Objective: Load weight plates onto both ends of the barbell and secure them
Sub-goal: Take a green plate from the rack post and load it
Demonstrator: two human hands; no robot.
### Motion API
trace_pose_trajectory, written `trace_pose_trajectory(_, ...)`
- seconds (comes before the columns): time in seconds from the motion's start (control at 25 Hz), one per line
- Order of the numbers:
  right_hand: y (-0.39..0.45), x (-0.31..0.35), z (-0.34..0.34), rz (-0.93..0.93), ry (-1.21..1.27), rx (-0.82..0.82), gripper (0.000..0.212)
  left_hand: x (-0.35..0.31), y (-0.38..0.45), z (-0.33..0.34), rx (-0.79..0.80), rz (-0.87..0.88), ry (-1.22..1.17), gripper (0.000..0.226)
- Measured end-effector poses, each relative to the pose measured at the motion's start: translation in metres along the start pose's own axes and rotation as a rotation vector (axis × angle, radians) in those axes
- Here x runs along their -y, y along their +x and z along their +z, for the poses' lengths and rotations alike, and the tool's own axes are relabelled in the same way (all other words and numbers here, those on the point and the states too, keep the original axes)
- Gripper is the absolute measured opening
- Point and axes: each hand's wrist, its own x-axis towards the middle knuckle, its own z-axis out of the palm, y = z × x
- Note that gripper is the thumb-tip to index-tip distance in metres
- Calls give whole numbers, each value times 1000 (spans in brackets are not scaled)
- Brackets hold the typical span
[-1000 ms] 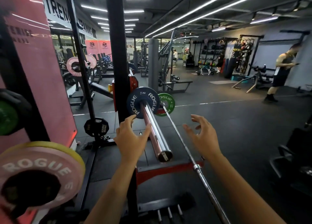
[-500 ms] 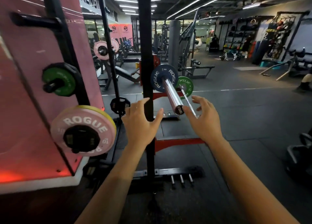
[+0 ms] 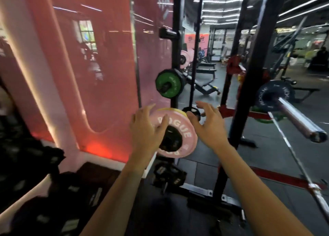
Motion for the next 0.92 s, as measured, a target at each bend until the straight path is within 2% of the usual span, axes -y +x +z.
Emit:
trace_pose_trajectory(0.16, 17, 52, 78, -50, 48, 58, 47, 66, 27, -58, -21, -88, 69, 65)
trace_pose_trajectory(0.32, 41, 53, 117, -30, 41, 44, 48, 90, 51, -45, 21, -74, 27, 67)
trace_pose_trajectory(0.64, 127, -25, 168, 51, 75, -91, 45, 157, 124, 59, 100, -64, 3, 64)
trace_pose_trajectory(0.84, 193, -91, 192, 122, -10, -101, 48, 177, 193, 144, 93, -22, -18, 59)
trace_pose_trajectory(0.92, 215, -114, 202, 153, -42, -105, 47, 193, 210, 173, 120, -68, 1, 61)
